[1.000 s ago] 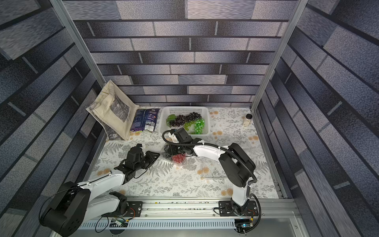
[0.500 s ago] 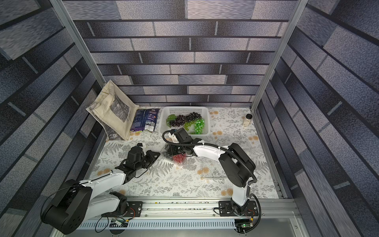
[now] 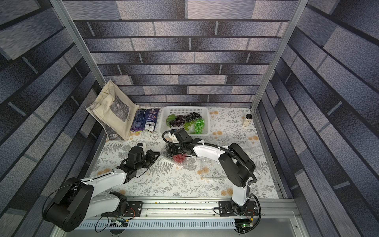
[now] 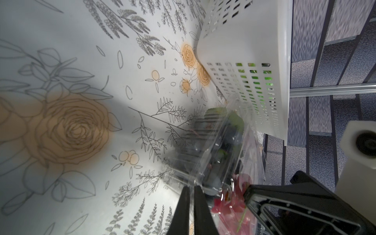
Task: Pack grapes into containers
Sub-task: Close the packing box at the center of the board.
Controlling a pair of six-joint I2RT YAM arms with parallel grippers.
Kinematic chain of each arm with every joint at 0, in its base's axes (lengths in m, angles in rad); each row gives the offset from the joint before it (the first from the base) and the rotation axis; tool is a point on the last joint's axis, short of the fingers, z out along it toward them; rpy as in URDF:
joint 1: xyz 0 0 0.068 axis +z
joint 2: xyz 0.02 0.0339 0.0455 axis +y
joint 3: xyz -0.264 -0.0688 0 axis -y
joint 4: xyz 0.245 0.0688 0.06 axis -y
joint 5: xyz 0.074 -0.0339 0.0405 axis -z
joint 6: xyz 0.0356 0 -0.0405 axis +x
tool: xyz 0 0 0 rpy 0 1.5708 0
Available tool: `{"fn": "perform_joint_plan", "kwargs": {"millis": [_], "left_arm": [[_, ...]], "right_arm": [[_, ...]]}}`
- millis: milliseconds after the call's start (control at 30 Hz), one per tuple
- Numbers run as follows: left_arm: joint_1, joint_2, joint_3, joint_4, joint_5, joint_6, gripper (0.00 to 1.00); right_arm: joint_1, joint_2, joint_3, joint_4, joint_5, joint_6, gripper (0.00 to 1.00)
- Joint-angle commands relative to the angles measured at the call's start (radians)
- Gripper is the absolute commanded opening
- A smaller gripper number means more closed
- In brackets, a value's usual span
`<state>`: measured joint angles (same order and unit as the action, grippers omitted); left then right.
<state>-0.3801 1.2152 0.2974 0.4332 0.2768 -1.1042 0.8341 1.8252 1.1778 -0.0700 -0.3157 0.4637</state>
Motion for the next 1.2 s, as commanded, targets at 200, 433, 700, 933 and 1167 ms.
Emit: {"fn": "perform_joint_plan", "kwargs": {"millis": [200,433,700,933,1167], "left_arm": [[0.001,-0.149,0.028,-0.243,-0.048,0.035,0.4],[0.01,-0.268,0.075,-0.417,-0.066,0.088,0.62],[0.0,-0.318,0.152,-0.539,-0.048,0.154,0.74],[-0.002,-0.369,0.184,-0.61,-0.048,0.17,0.75],[0.001,-0.419,0.194,-0.669,-0.063,0.173,0.76]], "right_arm": [[-0.004,-0.101,-0.019,-0.035,0.03,-0.012,0.06],[-0.042,-0.282,-0.102,-0.124,0.079,0.003,0.58],[-0.062,-0.396,-0.26,-0.24,0.154,0.033,0.71],[-0.091,-0.384,-0.321,-0.171,0.143,0.05,0.75],[-0.115,-0.282,-0.284,-0.073,0.103,0.02,0.9]]}}
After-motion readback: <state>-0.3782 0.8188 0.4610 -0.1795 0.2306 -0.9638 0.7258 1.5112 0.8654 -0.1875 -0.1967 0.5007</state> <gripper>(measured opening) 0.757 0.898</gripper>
